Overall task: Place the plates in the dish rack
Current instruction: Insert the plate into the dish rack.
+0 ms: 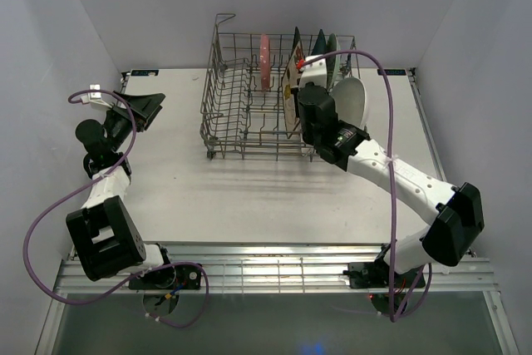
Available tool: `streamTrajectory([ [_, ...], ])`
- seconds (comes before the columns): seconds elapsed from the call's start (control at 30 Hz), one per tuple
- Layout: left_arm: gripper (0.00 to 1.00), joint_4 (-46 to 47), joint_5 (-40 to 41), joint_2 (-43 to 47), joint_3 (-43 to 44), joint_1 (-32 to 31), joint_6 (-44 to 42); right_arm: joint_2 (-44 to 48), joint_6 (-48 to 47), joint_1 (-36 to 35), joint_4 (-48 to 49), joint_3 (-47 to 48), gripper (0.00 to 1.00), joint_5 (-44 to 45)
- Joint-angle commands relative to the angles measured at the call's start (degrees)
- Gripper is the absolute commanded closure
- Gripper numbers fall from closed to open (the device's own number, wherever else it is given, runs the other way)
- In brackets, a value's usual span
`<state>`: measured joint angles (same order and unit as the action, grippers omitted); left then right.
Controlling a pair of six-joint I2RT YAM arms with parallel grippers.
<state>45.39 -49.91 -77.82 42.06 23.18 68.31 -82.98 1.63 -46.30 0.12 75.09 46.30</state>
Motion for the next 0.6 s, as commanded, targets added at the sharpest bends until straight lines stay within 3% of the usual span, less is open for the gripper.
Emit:
streamTrajectory([
  [0.0, 0.02, 0.32, 0.78, 1.80, 1.44, 0.20, -0.99, 0.81, -3.99, -1.15, 14.91, 6.73, 0.92, 7.31],
  [0.57, 0.02, 0.32, 0.69, 1.44, 1.53, 0.20, -0.99, -5.79, -3.65, -1.77, 14.12, 9.28, 0.92, 8.45],
])
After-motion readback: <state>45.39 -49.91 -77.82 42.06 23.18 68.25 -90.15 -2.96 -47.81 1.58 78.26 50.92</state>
